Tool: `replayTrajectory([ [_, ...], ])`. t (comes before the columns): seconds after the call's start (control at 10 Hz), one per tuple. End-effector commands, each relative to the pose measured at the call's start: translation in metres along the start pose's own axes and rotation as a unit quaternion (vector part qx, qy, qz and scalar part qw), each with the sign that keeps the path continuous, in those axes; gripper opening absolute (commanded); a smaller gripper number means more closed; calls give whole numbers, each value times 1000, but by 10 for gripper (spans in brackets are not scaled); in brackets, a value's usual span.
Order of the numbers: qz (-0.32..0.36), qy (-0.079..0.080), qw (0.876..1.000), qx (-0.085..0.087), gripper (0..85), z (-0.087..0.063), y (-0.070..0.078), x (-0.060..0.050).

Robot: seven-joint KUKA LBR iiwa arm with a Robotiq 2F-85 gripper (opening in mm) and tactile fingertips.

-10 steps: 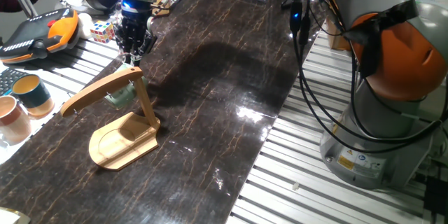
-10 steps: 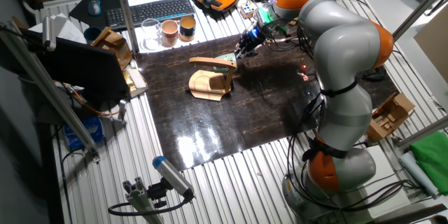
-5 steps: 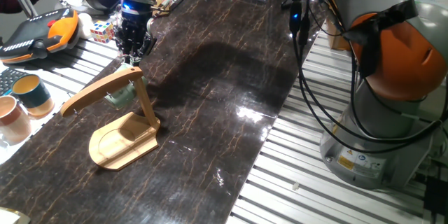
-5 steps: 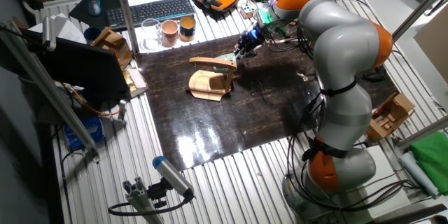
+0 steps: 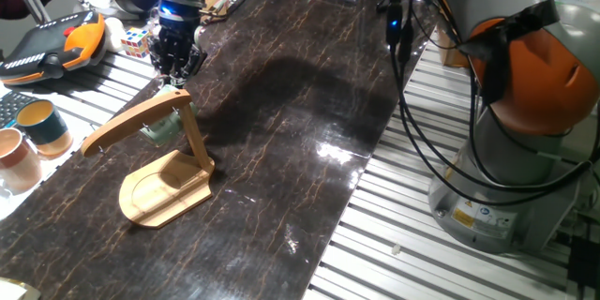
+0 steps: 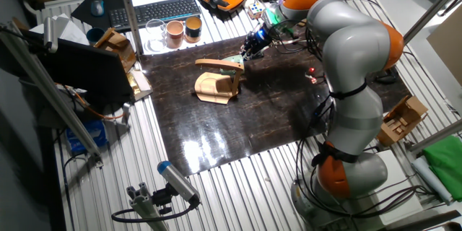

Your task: Take the cup off the cup rack

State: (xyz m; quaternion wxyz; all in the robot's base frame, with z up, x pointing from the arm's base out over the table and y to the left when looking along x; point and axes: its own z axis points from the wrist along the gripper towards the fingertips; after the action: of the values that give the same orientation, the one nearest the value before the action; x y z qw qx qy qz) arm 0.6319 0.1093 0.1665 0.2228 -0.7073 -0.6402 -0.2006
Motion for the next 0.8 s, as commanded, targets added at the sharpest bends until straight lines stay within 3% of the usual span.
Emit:
replayTrajectory([
  [0.0,-1,-1,1000,0,277,1,0,1],
  [0.7,-7,4,1000,2,257,6,3,3],
])
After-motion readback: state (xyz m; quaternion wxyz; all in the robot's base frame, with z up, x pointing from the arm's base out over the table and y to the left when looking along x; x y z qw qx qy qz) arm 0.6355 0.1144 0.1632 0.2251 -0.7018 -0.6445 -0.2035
